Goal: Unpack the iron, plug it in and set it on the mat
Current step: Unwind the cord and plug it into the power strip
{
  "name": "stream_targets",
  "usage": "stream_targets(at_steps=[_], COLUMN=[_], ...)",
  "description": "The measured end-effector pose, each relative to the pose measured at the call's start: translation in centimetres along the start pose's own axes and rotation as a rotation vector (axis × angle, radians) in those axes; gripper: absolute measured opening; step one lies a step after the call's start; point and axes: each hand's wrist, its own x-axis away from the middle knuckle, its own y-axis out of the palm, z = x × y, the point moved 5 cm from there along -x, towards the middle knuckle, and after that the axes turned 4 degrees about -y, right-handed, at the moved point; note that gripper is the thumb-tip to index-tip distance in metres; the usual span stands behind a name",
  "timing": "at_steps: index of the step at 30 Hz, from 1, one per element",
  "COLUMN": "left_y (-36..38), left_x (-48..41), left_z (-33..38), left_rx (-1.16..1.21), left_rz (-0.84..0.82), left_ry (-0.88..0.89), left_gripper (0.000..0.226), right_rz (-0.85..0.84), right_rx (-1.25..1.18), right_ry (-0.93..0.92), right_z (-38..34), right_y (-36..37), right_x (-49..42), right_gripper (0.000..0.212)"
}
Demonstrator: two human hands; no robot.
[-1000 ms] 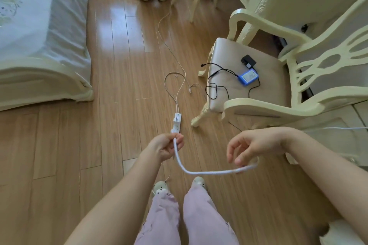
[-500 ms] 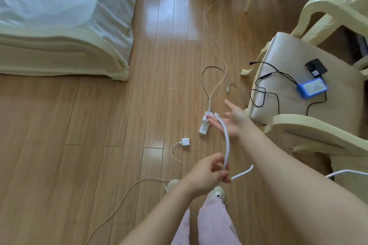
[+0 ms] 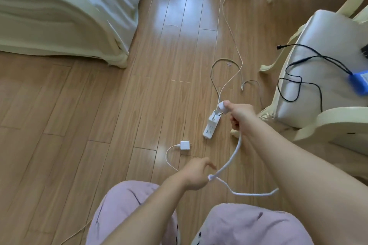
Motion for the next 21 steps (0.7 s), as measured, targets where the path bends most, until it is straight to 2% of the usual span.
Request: stream_targets(at_steps=[2, 3, 6, 10, 12, 16, 19, 21], left_y=[-0.2, -0.4, 0.2, 1.7, 2.6, 4.1, 4.4, 4.3], left_x=[-4.4, -6.6, -13.5, -22.2, -26.5, -31.4, -32.9, -34.0], left_z=[-1.5, -2.2, -5.0, -8.7, -10.4, -12.7, -13.6, -14.0], left_rx=[-0.056, -0.065, -0.089, -0.069, -0.063, -0.065, 0.007, 0.079], left_rz=[0.048, 0.074, 0.125, 0.174, 0.196, 0.196, 0.195, 0.229], left_ry=[-0.024, -0.028, -0.050, -0.039, -0.026, -0.010, -0.059, -0.070], left_gripper=[0.060, 0.063, 0.063, 0.060, 0.059, 0.063, 0.069, 0.064], right_rz=[-0.080, -0.115, -0.098, -0.045, -0.019, 0.078, 0.072, 0.063], right_rx=[0.086, 0.147, 0.403, 0.662, 0.696, 0.727, 0.812, 0.808], right_ry=[-0.107, -0.168, -0.351, -0.491, -0.523, -0.505, -0.484, -0.498], right_z=[1.3, 2.3, 6.3, 13.0, 15.9, 18.9, 20.4, 21.1], right_y=[1.1, 1.7, 3.2, 5.3, 6.2, 6.5, 7.2, 8.1], right_x=[-3.1, -4.8, -10.2, -18.2, -22.4, -26.8, -28.2, -29.6], right_gripper=[0.024, 0.024, 0.021, 0.020, 0.018, 0.027, 0.026, 0.024])
